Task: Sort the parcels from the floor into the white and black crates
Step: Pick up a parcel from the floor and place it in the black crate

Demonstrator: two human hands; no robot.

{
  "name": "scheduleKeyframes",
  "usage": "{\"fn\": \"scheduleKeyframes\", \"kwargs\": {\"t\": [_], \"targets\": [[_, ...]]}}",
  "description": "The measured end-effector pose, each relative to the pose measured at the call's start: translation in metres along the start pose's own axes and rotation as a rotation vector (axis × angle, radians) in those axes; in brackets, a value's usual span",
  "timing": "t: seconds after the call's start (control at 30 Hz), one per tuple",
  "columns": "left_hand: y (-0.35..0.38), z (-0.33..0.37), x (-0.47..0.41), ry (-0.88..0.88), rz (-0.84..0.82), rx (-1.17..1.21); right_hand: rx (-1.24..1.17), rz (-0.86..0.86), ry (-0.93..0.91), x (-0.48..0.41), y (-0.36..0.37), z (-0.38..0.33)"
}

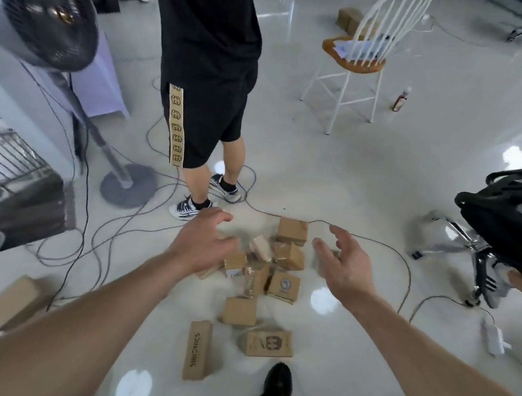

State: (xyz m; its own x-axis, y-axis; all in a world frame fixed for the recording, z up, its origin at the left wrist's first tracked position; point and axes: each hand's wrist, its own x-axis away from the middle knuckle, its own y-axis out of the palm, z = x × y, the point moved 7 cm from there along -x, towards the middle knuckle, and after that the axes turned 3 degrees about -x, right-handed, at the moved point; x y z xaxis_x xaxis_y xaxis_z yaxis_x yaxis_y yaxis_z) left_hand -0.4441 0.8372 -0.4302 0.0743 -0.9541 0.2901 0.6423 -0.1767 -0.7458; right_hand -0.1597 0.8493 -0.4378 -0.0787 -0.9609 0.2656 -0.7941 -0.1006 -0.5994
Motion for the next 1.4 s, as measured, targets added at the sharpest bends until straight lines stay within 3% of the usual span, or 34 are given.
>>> {"fn": "scheduleKeyframes", "kwargs": {"t": [0.3,0.5,1.03,1.4], "targets": [[-0.003,-0.024,-0.02,-0.225,0.121,0.063,0.096,-0.147,-0.108,-0.082,0.026,-0.009],[0.019,-0.04,-0.028,-0.306,0.118,0.138,0.15,-0.224,-0.117,-0.099,0.051,0.003],[0.056,-0.139,-0.064,-0.376,-0.013,0.144,0.238,-0.233,0.04,-0.114,0.112,0.043],[0.051,-0.197,-0.078,-0.448,0.023,0.155,0.235,-0.412,-0.023,-0.143,0.214,0.028]]}}
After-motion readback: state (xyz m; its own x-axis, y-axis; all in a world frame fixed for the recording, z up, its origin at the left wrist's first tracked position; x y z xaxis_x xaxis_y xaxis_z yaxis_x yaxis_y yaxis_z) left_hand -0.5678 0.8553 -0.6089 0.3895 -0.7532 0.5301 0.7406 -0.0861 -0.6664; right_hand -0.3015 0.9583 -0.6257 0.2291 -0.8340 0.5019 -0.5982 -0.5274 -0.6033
